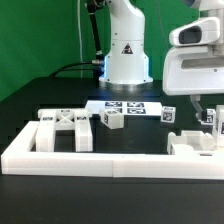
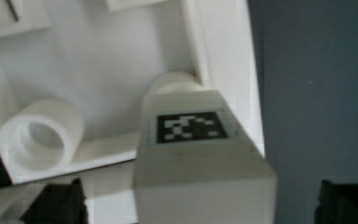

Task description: Assemble chair

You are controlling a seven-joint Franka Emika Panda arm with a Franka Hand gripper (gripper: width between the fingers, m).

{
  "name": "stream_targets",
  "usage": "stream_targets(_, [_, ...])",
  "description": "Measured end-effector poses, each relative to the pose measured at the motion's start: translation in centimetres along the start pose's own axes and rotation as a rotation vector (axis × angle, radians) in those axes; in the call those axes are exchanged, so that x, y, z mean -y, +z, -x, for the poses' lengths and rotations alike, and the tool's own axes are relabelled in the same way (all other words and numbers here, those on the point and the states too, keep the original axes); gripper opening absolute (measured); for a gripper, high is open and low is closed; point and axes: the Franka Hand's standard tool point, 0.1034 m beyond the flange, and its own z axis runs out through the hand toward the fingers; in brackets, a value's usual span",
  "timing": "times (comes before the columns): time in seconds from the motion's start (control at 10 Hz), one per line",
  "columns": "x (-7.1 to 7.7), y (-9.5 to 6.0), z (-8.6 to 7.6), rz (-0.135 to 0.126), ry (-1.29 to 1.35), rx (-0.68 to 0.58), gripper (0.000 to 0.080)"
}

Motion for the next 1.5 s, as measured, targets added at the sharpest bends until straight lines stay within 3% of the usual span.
stream_targets(0.1, [0.21,-0.15,-0.13,0.016,-0.048,-0.005,0.0605])
stream_targets(0.3, [0.26,-0.19,-0.21,0.022,-0.086,-0.009,0.0318])
stream_targets(0.4, [0.21,-0.20,-0.24,0.023,-0.085,-0.009,0.0288])
stream_targets(0.8, [0.12,-0.21,-0.26,0.021,0.023,-0.010,0.0288])
stream_targets(1.2, [-0.43,-0.09,-0.26,0.019,0.496,-0.025,0.0291])
stream_targets(1.5, [-0.70,-0.04,-0.42,-0.007,0.900,-0.064,0.0291])
